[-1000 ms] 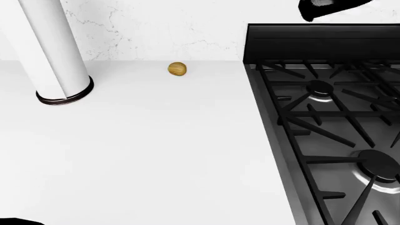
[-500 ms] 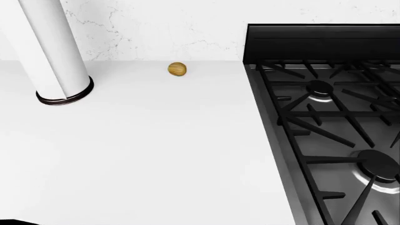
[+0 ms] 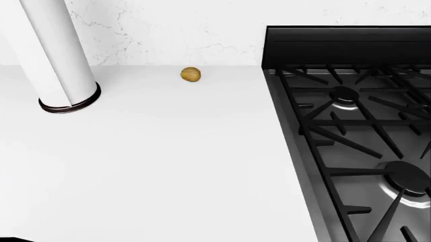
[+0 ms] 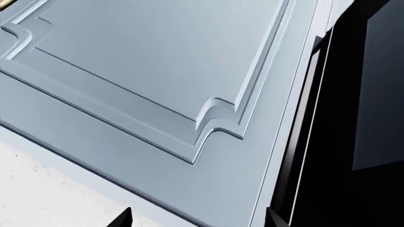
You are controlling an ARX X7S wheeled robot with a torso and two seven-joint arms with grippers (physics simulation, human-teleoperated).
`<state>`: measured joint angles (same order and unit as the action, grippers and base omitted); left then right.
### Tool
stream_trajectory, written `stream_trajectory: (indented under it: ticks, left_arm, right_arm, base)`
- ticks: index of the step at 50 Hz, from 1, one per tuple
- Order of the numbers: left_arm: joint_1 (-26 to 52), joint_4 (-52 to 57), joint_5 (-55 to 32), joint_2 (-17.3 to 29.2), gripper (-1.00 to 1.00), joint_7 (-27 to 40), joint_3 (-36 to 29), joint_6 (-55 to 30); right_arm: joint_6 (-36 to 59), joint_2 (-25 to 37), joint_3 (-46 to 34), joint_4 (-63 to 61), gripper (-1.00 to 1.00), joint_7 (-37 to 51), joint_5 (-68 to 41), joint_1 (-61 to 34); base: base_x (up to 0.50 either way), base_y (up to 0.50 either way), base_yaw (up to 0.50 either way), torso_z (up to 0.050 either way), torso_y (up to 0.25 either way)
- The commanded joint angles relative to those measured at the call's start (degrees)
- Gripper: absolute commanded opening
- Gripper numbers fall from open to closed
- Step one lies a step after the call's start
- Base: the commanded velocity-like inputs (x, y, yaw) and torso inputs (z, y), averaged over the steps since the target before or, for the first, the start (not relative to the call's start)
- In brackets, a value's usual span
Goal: Close the microwave door
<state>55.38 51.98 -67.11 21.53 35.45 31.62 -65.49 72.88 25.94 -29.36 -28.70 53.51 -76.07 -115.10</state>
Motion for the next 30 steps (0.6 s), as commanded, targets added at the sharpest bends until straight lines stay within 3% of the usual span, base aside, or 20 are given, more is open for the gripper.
stream_trajectory:
  ticks: [1,30]
  left_arm:
    - [-1.22,-0.15,-0.36,0.82,1.0,0.44,-0.51,0.45]
    - [-1.32,-0.71,-1.37,1.72,1.0,1.53,-1.1,1.56]
  right_arm:
    - [-1.13,-1.01,-2.27,3.62,1.0,-4.24,4.42,-3.79]
    - [-7.06,-2.88,-8.45,14.86,1.0,-13.38,15.89,-8.24]
  base:
    - [0.0,0.0,0.0,0.0,0.0]
    - [0.0,0.0,0.0,-0.001,0.0]
